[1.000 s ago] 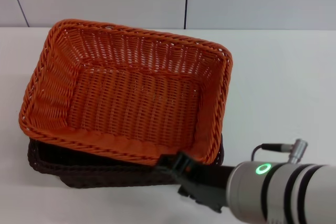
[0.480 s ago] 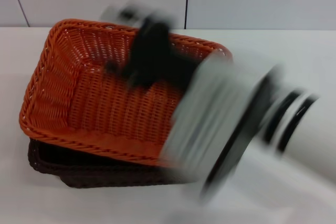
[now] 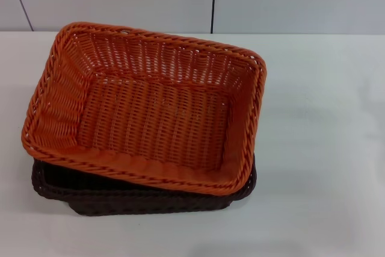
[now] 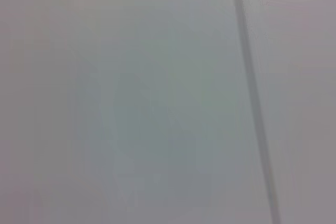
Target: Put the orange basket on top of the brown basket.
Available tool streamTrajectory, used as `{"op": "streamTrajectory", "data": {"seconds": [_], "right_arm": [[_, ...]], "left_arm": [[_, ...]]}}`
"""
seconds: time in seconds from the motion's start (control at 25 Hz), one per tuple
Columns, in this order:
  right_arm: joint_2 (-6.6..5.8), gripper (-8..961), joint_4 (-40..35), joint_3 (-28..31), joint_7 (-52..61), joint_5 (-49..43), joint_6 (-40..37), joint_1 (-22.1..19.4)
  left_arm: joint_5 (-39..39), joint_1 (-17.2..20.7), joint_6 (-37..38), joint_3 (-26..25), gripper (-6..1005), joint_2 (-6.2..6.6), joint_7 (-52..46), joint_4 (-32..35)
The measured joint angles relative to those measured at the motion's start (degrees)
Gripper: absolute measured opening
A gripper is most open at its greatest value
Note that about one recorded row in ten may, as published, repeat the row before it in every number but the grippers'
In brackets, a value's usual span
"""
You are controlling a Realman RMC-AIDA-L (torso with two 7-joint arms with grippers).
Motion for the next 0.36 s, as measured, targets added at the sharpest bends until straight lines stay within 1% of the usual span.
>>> {"op": "streamTrajectory", "data": {"seconds": [0.08, 0.12, 0.2, 0.28, 0.36], "right_arm": [[0.17, 602, 7.78, -1.34, 2.3, 1.27, 8.24, 1.78], [0.17, 602, 7.78, -1.34, 2.3, 1.27, 8.24, 1.78], [0.2, 602, 10.44, -2.47, 2.56, 3.24, 10.67, 2.88], [0.12, 602, 11.79, -3.64, 2.66, 5.33, 10.95, 3.82], [0.11, 602, 12.75, -3.77, 2.69, 5.51, 11.01, 4.35]], "left_arm": [[0.0, -1.17, 0.1, -0.49, 773, 0.0, -2.44, 2.22], [0.0, -1.17, 0.1, -0.49, 773, 0.0, -2.44, 2.22], [0.02, -1.76, 0.2, -0.88, 773, 0.03, -3.23, 3.13], [0.09, -2.66, 0.51, -1.64, 773, 0.04, -3.43, 4.45], [0.15, -2.91, 0.63, -1.76, 773, 0.02, -3.45, 4.74]]}}
